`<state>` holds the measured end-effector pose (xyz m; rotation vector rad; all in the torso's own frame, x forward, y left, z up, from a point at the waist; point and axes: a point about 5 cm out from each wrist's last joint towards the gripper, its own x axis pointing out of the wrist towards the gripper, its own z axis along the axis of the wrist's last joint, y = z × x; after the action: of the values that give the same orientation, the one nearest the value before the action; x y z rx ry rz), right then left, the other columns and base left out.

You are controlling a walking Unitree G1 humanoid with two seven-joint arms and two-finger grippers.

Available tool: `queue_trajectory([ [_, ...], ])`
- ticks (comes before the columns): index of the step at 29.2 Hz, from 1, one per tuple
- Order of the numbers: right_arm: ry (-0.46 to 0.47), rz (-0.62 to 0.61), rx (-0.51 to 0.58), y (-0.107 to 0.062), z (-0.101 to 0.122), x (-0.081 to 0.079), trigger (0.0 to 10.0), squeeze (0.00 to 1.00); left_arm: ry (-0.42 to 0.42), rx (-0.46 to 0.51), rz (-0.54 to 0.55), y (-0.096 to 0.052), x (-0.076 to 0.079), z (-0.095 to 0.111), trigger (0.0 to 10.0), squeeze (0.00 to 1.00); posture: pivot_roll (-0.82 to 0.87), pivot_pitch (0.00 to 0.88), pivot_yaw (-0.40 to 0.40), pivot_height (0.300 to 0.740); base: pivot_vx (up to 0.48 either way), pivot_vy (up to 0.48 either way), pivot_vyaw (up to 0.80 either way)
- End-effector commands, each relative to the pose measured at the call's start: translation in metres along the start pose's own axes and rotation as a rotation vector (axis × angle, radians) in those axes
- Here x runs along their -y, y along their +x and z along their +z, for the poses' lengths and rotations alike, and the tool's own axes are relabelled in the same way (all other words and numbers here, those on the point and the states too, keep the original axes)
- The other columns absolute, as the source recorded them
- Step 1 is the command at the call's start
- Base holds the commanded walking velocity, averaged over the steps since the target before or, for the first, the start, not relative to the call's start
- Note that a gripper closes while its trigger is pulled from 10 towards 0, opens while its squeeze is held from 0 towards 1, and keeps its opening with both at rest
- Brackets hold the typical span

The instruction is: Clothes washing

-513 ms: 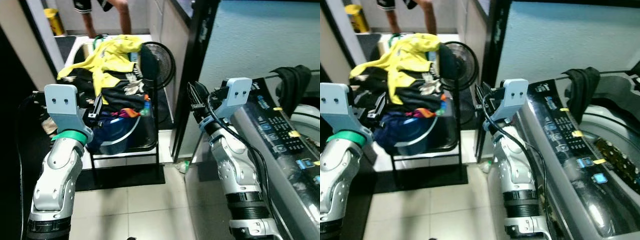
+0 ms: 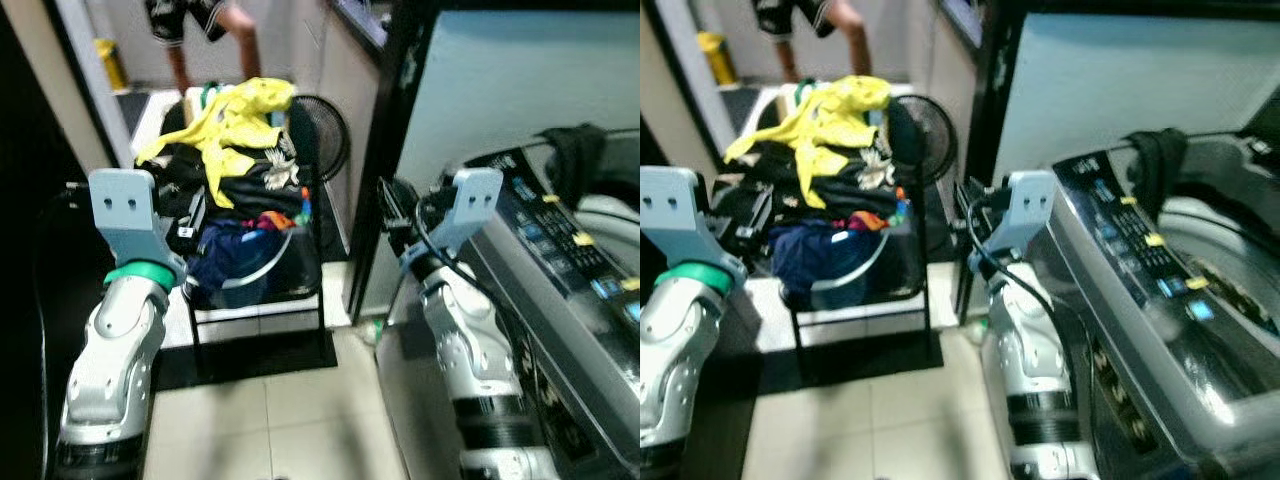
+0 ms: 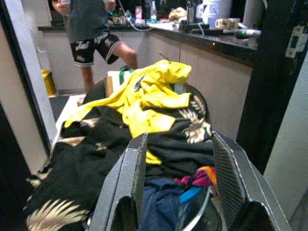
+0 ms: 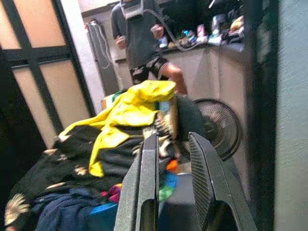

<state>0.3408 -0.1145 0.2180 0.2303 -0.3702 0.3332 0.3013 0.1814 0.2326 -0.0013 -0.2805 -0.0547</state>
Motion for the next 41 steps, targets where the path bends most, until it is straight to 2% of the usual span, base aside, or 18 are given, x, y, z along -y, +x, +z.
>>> queue_trajectory([
  [1,0.004,-0.005,-0.018,-0.002,-0.005,0.000,10.0,0.00,-0.004,-0.018,0.005,-0.002,-0.002,-0.003,10.0,0.00,0.14,0.036,0.034,0.740,0.000,0.322,0.00],
  [8,-0.001,0.000,-0.017,-0.003,-0.005,0.000,10.0,0.00,-0.023,0.004,-0.015,-0.005,0.000,0.000,10.0,0.00,0.14,0.036,0.034,0.740,0.000,0.091,0.00],
  [10,0.000,0.001,-0.015,-0.003,-0.005,-0.001,10.0,0.00,-0.038,0.015,-0.007,-0.006,0.000,0.002,10.0,0.00,0.14,0.042,0.033,0.740,0.000,-0.480,0.00],
  [14,0.000,0.003,-0.019,-0.004,-0.006,-0.002,10.0,0.00,-0.064,0.005,0.012,-0.006,-0.002,0.000,10.0,0.00,0.14,0.043,0.033,0.740,0.000,-0.240,0.00],
  [20,-0.009,0.003,-0.034,-0.006,-0.011,-0.002,10.0,0.00,-0.059,-0.010,0.004,-0.006,-0.002,-0.003,10.0,0.00,0.14,0.043,0.033,0.740,0.000,0.000,0.00],
  [22,-0.032,-0.010,-0.084,-0.016,-0.024,0.003,10.0,0.00,-0.049,-0.056,-0.018,-0.009,0.000,-0.014,10.0,0.00,0.14,0.043,0.033,0.740,0.000,0.000,0.00],
  [23,-0.032,-0.010,-0.084,-0.016,-0.024,0.003,10.0,0.00,-0.049,-0.056,-0.018,-0.009,0.000,-0.014,10.0,0.00,0.14,0.043,0.033,0.740,0.000,0.000,0.00],
  [24,-0.044,-0.023,-0.129,-0.025,-0.036,0.007,10.0,0.00,-0.049,-0.098,-0.012,-0.014,-0.002,-0.027,10.0,0.00,0.14,0.041,0.037,0.740,0.000,0.000,0.00],
  [25,-0.044,-0.023,-0.129,-0.025,-0.036,0.007,10.0,0.00,-0.049,-0.098,-0.012,-0.014,-0.002,-0.027,10.0,0.00,0.14,0.041,0.037,0.740,0.000,0.000,0.00],
  [26,-0.052,-0.038,-0.167,-0.034,-0.047,0.012,10.0,0.00,-0.040,-0.143,-0.005,-0.020,-0.004,-0.041,10.0,0.00,0.14,0.041,0.037,0.740,0.000,0.000,0.00],
  [27,-0.052,-0.038,-0.167,-0.034,-0.047,0.012,10.0,0.00,-0.040,-0.143,-0.005,-0.020,-0.004,-0.041,10.0,0.00,0.14,0.041,0.037,0.740,0.000,0.000,0.00],
  [29,-0.066,-0.084,-0.245,-0.054,-0.067,0.022,10.0,0.00,-0.043,-0.250,0.005,-0.035,-0.005,-0.069,10.0,0.00,0.13,0.038,0.041,0.740,0.000,0.000,0.00],
  [30,-0.066,-0.084,-0.245,-0.054,-0.067,0.022,10.0,0.00,-0.043,-0.250,0.005,-0.035,-0.005,-0.069,10.0,0.00,0.13,0.038,0.041,0.740,0.000,0.000,0.00],
  [33,-0.053,-0.157,-0.365,-0.079,-0.093,0.036,10.0,0.00,-0.038,-0.336,0.011,-0.047,-0.003,-0.093,10.0,0.00,0.11,0.034,0.043,0.740,0.000,0.000,0.00],
  [37,-0.037,-0.176,-0.407,-0.090,-0.103,0.040,10.0,0.00,-0.027,-0.367,0.023,-0.052,-0.003,-0.104,10.0,0.00,0.11,0.035,0.043,0.740,0.000,0.000,0.00],
  [41,-0.029,-0.142,-0.391,-0.088,-0.101,0.034,10.0,0.00,-0.032,-0.369,0.035,-0.054,-0.003,-0.108,10.0,0.00,0.11,0.035,0.043,0.740,0.000,0.000,0.00],
])
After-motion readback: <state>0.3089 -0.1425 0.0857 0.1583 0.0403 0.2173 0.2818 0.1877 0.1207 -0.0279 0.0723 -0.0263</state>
